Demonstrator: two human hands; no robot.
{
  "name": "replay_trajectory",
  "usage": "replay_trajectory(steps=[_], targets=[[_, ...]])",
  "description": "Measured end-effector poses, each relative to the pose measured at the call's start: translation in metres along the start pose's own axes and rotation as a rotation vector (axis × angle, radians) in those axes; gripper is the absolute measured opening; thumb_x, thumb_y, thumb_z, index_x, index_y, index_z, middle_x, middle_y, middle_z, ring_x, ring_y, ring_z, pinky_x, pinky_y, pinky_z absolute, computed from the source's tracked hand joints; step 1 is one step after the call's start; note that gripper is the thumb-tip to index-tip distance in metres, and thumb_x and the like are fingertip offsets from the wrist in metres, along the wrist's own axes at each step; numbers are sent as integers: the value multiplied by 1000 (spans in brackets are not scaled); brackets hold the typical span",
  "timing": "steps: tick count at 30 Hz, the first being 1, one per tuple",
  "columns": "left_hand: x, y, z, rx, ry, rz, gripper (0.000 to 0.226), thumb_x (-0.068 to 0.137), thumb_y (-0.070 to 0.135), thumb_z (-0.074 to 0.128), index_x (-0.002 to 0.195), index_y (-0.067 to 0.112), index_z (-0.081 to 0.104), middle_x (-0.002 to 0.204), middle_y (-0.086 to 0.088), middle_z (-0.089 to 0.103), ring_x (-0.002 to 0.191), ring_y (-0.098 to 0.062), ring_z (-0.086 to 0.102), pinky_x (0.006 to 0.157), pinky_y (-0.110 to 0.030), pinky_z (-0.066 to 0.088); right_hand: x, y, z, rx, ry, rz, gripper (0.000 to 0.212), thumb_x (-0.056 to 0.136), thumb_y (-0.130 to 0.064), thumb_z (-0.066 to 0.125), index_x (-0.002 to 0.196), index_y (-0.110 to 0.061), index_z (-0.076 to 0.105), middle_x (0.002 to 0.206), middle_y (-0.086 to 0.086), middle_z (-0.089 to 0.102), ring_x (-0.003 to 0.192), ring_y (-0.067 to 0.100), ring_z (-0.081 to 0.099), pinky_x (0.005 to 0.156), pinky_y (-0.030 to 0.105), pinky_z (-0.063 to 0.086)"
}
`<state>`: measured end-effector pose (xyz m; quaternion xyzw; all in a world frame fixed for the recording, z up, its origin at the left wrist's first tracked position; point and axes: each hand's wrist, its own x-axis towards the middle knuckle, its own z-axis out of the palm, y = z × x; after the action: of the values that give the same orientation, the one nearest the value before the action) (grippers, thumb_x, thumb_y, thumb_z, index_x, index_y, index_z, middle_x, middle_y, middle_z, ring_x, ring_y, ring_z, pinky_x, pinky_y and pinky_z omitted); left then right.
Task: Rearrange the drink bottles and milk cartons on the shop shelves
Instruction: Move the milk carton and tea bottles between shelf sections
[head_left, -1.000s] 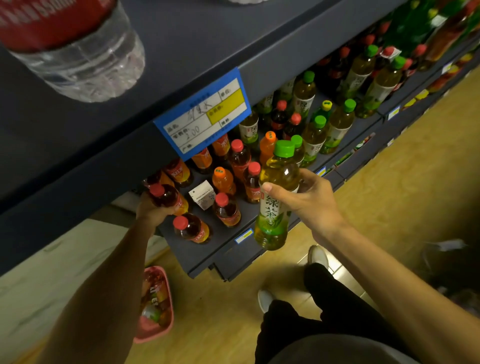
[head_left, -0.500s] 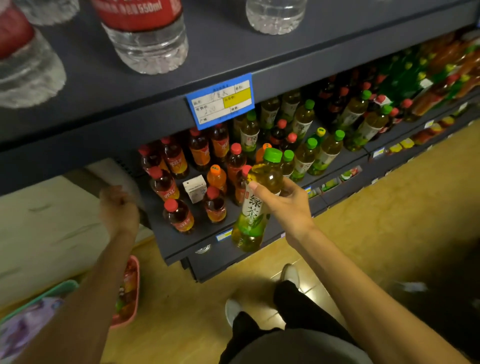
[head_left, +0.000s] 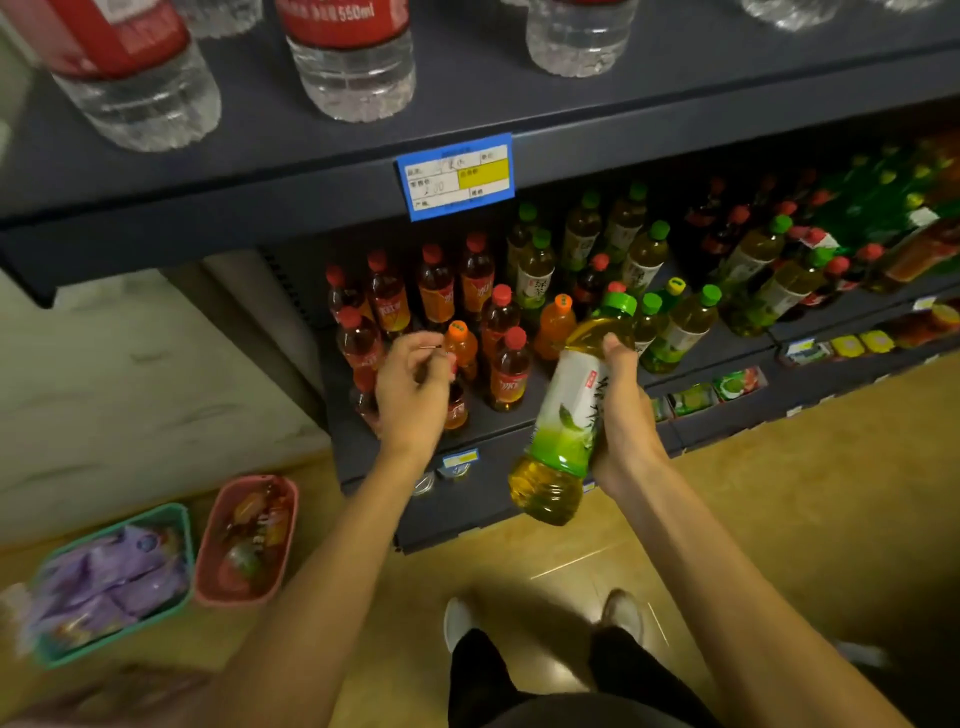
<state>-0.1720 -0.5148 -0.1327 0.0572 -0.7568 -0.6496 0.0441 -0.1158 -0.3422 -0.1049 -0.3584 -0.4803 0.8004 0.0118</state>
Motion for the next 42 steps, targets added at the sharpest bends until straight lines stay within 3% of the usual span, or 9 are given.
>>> replay_trajectory(steps=[4,10,13,19,24,29,33,36,42], targets=[[-30,14,49,-57,-100,-94,18,96,4,53,99,20,61,84,-1,68,61,0,61,58,-14,46,5,-19,-36,8,-50,22,86,57,-70,66,122,-15,67,109,14,71,94,27,66,79,39,53],[-79,30,151,-63,-179,-162,20,98,3,50,93,20,60,80,0,67,53,1,57,50,-14,43,15,-72,-131,22,-70,48,89,55,-67,69,121,-9,65,90,12,66,83,29,64,77,45,53],[-101,37,205,-66,-225,-184,19,98,4,50,92,19,60,79,2,67,54,0,58,52,-17,44,19,-101,-186,13,-53,24,78,65,-63,73,121,-10,65,89,10,68,80,26,67,71,40,56],[-138,44,278,-113,-248,-240,16,98,6,52,92,18,62,78,1,68,59,-9,57,51,-18,44,33,-146,-254,-50,-14,-50,50,84,-47,72,116,-10,66,92,8,70,83,23,69,78,43,58],[-141,53,293,-91,-251,-238,18,97,6,53,92,20,63,77,3,68,61,-9,57,51,-17,45,45,-164,-266,-185,10,-64,30,82,-43,76,94,-23,57,90,-3,73,80,11,72,75,34,58],[-119,51,282,-98,-199,-258,18,98,6,51,94,19,63,83,-1,68,57,-3,60,54,-18,45,64,-176,-249,-308,-12,-87,46,75,-50,79,104,-26,53,109,1,70,97,15,69,88,38,56],[-95,42,273,-79,-158,-287,17,99,6,50,99,18,63,86,-2,68,60,-4,60,58,-20,45,79,-185,-232,-362,-16,-93,54,78,-49,76,118,-23,52,112,1,68,96,13,66,76,32,53],[-81,33,278,-89,-162,-315,16,99,8,51,100,18,63,86,0,68,64,-7,59,59,-20,46,93,-188,-225,-355,-15,-88,45,84,-46,71,117,-23,52,103,-2,67,84,7,63,62,25,48],[-75,17,290,-128,-174,-363,20,99,7,50,94,22,62,84,0,68,61,-7,59,54,-14,45,117,-184,-217,-373,-34,-87,46,81,-44,74,118,-23,55,106,3,70,89,14,69,66,28,52]])
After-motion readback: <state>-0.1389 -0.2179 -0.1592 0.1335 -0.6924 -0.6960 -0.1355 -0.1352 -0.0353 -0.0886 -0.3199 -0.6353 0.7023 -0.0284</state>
